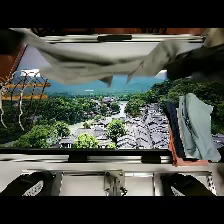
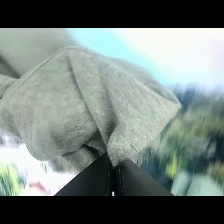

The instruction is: Fold the shirts.

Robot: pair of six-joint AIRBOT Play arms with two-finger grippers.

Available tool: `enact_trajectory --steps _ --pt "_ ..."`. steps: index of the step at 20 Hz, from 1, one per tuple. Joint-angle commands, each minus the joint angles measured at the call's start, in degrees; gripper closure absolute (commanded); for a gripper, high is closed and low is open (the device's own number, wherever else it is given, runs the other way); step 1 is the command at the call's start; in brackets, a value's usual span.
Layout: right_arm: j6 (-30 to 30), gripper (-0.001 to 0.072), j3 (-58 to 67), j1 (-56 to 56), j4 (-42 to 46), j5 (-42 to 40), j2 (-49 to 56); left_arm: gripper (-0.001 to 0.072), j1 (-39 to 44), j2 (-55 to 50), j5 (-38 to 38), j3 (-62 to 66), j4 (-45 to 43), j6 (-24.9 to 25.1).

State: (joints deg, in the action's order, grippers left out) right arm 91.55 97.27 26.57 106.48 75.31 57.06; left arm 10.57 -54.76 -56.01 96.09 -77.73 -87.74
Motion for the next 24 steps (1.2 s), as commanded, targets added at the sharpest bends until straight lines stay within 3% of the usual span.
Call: enact_trajectory --steps 1,4,8,11,14,18,21,24 --pt "-0.9 0.0647 6.3 0.0 -5.7 -8.0 -10.4 0.0674 -1.6 8.8 -0.7 11.0 -2.3 -1.0" --pt "1.0 0.0647 6.3 0.0 -8.7 2.4 -12.9 0.0674 -1.6 12.0 -9.7 11.0 -8.4 -5.4" --pt "2.1 0.0647 3.9 0.0 -4.2 24.0 -10.6 0.0674 -1.6 11.2 -27.1 6.7 -17.4 -6.0" --pt "4.6 0.0647 -5.5 0.0 -0.8 25.9 -10.4 0.0674 -1.6 11.2 -29.2 -3.8 -18.8 -6.0" --pt "9.9 0.0646 -20.7 0.0 -4.6 17.1 -10.4 0.0674 -1.6 9.7 -24.7 -17.2 -18.4 -6.0" --pt "17.2 0.0646 -41.4 0.0 -3.8 -9.4 -7.6 0.0675 -1.6 0.8 -11.0 -29.9 -18.1 -6.0" --pt "22.5 0.0646 -44.4 0.0 -2.2 -20.7 1.0 0.0674 -1.6 -11.2 -4.7 -29.0 -16.5 -7.7" --pt "27.6 0.0646 -44.4 0.0 -3.2 -25.5 8.1 0.0673 -1.6 -22.4 -3.7 -26.4 -15.8 -9.7"
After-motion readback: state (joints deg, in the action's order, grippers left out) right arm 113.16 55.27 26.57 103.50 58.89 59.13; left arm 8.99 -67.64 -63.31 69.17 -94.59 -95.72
